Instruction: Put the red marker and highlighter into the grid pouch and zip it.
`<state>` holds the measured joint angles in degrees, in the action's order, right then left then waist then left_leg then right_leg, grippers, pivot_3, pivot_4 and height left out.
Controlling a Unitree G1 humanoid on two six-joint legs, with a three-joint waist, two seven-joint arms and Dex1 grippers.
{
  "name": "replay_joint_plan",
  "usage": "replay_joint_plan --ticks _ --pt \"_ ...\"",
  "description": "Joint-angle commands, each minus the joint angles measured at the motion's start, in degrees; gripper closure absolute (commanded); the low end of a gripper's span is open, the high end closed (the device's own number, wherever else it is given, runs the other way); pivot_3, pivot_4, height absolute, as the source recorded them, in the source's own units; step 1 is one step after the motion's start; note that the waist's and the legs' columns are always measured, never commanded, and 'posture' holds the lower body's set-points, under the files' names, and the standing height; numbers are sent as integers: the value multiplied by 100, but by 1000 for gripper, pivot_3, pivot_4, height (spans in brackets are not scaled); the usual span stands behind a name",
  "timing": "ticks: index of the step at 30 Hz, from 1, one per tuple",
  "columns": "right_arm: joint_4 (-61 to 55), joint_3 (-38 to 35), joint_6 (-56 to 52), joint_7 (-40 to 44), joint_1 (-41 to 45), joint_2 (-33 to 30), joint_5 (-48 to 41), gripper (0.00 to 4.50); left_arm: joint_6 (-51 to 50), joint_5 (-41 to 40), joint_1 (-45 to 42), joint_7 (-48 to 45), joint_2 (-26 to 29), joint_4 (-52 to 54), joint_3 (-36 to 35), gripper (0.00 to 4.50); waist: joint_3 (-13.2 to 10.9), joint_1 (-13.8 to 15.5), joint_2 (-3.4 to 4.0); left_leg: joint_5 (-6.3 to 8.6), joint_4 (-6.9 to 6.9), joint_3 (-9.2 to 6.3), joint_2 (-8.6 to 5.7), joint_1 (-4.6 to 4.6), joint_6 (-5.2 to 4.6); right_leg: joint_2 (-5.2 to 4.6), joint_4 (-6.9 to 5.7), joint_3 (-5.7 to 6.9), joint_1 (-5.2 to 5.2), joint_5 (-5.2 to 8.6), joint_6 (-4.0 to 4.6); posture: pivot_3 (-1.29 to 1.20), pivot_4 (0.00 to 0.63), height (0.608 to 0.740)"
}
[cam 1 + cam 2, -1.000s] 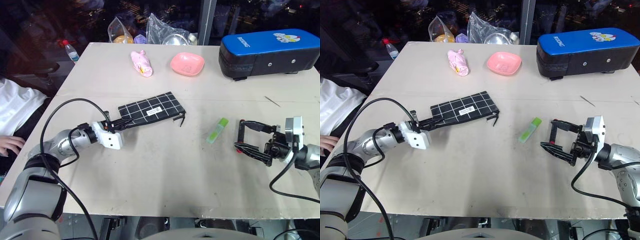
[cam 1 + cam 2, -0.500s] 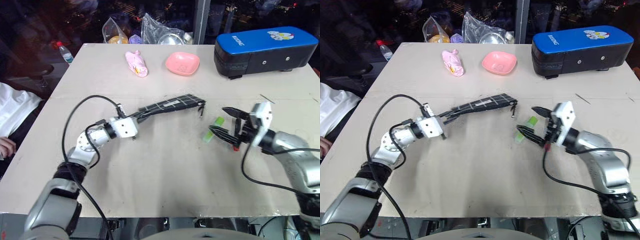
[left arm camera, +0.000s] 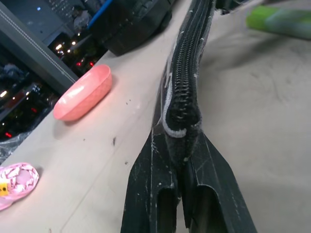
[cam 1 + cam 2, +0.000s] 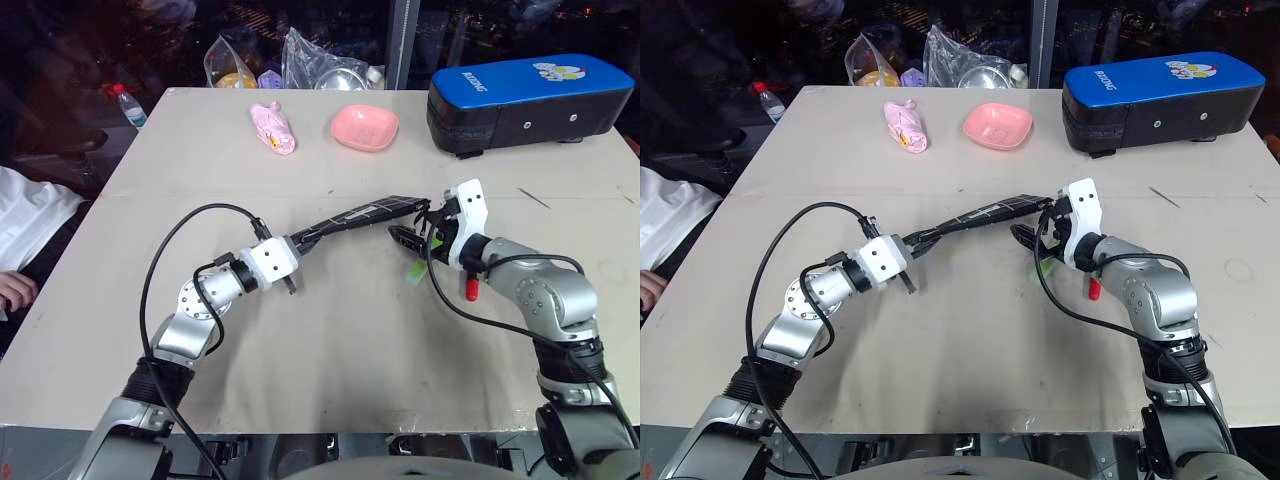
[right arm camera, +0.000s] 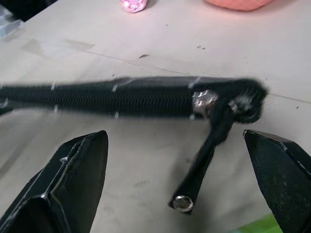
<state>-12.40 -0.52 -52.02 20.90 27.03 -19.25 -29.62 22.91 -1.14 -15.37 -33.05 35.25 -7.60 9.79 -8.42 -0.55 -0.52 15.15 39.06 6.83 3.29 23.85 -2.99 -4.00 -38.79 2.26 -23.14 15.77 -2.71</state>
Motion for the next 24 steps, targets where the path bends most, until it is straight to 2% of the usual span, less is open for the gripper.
replay_joint_plan --ticks 1,3,6,9,18,24 --pt "-30 -140 -35 15 187 -16 -33 704 40 218 102 178 -85 153 -176 4500 0 -6 0 0 0 -1 0 0 0 0 0 0 0 0 0 0 150 740" --pt "-13 -150 -31 34 191 -24 -21 1686 28 312 153 227 -147 201 -177 4500 0 -4 0 0 0 -1 0 -1 0 0 -1 0 0 0 0 0 150 740" --pt "29 -142 2 51 190 -47 14 3385 -2 431 242 286 -238 312 -158 4500 0 -9 0 0 0 0 0 0 0 -1 0 0 0 0 0 0 150 740" --pt "104 -124 69 51 193 -53 70 4456 -30 498 308 315 -310 383 -160 4500 0 -9 0 0 -1 -1 1 0 -1 -1 0 0 0 0 0 0 150 740" --pt "230 191 398 262 212 -162 462 4456 -95 645 422 414 -465 450 -162 4500 0 -13 0 1 -1 -1 1 0 -1 -2 1 0 0 0 0 0 150 740" --pt "187 912 1093 815 232 -591 1127 4456 -188 684 485 496 -596 509 -186 4500 0 -14 0 1 -1 -2 1 0 -2 -3 2 0 -1 0 0 0 150 740"
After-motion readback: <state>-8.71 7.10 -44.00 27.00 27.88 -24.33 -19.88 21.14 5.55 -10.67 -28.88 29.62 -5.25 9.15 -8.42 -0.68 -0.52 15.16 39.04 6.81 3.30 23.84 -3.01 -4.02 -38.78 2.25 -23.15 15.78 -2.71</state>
